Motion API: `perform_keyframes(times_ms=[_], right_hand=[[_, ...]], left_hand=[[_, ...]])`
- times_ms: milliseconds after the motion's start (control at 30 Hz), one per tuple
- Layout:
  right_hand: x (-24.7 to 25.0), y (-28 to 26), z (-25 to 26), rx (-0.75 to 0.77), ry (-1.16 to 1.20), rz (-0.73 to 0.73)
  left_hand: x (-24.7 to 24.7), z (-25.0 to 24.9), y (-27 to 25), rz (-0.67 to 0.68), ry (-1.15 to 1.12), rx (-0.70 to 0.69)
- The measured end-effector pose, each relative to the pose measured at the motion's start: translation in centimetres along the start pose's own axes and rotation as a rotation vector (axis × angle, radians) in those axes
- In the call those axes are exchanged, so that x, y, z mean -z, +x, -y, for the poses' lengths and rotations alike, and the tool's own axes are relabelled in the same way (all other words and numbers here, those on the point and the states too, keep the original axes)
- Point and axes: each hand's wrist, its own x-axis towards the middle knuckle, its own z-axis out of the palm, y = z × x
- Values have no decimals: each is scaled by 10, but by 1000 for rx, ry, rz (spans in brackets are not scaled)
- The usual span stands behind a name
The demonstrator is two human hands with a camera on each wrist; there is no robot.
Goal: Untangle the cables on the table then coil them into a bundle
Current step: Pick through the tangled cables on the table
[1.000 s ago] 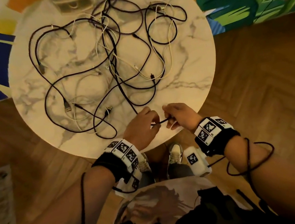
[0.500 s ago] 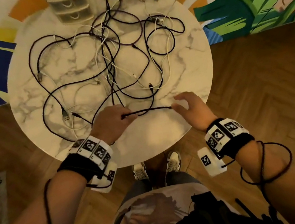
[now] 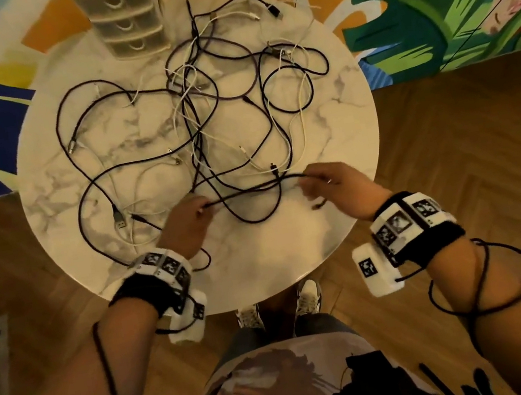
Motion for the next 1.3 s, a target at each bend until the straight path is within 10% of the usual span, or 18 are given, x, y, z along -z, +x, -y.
perform_keyframes(times_ms=[200,333,600,767,900,1133,1300], right_hand=[[6,0,-18,-67,-439,-118],[-39,19,30,78,-381,-42],[-17,22,47,107,-336,-130],[37,20,38,41,-149,-543],[37,21,-6,-221,-463,-343],[-51,40,40,-25,-389,11],[-27,39,70,113,-215,-44]], left_hand=[[44,-39,4,-242,115,-173],[15,-85,-10,-127,364,-321],[-9,-20,-1,49,-3,3],[13,15,24,-71,-73,218],[28,-5,32,-188,50,143],[18,-68,-2,-147,326,-60],[10,-41,-6,-122,28,63]])
